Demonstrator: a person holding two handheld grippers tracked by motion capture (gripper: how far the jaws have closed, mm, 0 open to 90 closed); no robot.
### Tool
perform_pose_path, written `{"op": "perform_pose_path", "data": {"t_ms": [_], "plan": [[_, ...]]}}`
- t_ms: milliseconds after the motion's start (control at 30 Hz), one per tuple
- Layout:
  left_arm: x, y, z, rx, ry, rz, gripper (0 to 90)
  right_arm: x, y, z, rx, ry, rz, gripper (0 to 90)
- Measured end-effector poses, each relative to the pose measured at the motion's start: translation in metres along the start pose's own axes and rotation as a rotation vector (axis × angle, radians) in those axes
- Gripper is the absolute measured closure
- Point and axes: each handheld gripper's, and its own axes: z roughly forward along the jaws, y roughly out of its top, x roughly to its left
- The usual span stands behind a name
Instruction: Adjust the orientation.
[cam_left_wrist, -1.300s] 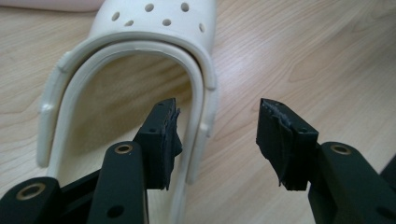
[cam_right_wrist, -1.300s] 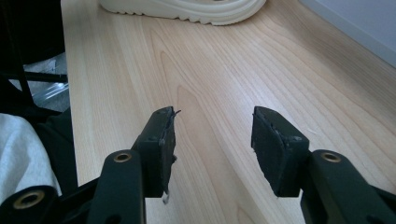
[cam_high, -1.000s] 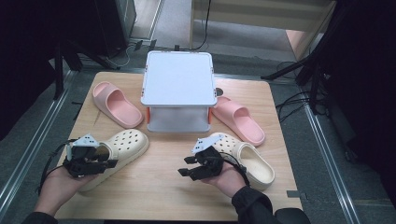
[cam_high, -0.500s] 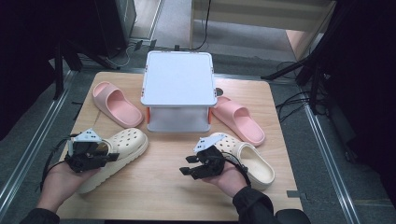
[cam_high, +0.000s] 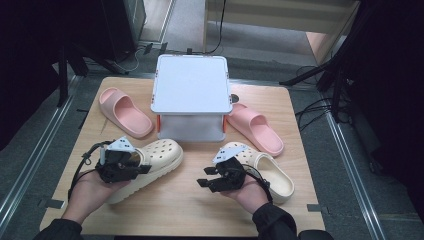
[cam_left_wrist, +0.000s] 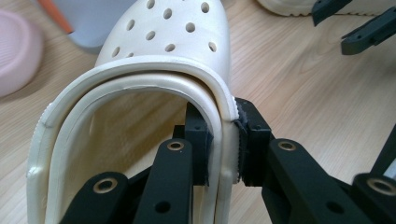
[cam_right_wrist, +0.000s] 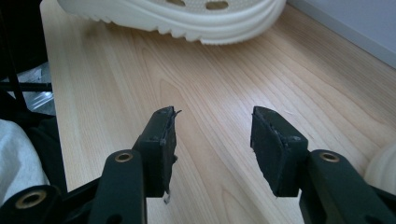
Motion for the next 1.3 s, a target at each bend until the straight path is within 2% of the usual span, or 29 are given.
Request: {"op": "perform_pose_path", "data": {"t_ms": [200,400,767,867,967,1133,1167,1267,1300], "plan": [[-0.012,0.011,0.017,0.023,-0.018,0.026,77.1,-0.001,-0.005,-0.006,-0.010,-0.023,0.018,51.4],[-0.019,0.015,0.030,0.040,-0.032,0.045,77.0,0.000,-0.009,-0.009,-0.030,-0.041,0.024,51.7],[-0.029,0.015,0.046,0.077,-0.046,0.075,75.0,0.003,-0.001,0.003,-0.052,-0.058,0.003,53.7],[-0.027,0.016,0.044,0.061,-0.067,0.073,68.9,0.003,0.003,0.006,-0.054,-0.064,0.012,55.1],[-0.025,0.016,0.040,0.058,-0.068,0.091,65.0,0.003,0.006,0.007,-0.061,-0.061,0.021,55.7],[-0.019,0.014,0.022,0.039,-0.087,0.085,56.2,0.006,0.011,0.010,-0.052,-0.066,0.009,60.0],[-0.017,0.013,0.017,0.029,-0.085,0.088,56.2,0.006,0.012,0.011,-0.054,-0.064,0.006,61.6],[-0.008,0.008,0.001,0.004,-0.078,0.065,56.7,0.009,0.014,0.015,-0.053,-0.057,0.017,65.3],[-0.003,0.005,-0.005,-0.004,-0.066,0.059,63.1,0.010,0.015,0.019,-0.043,-0.049,0.023,68.9]]}}
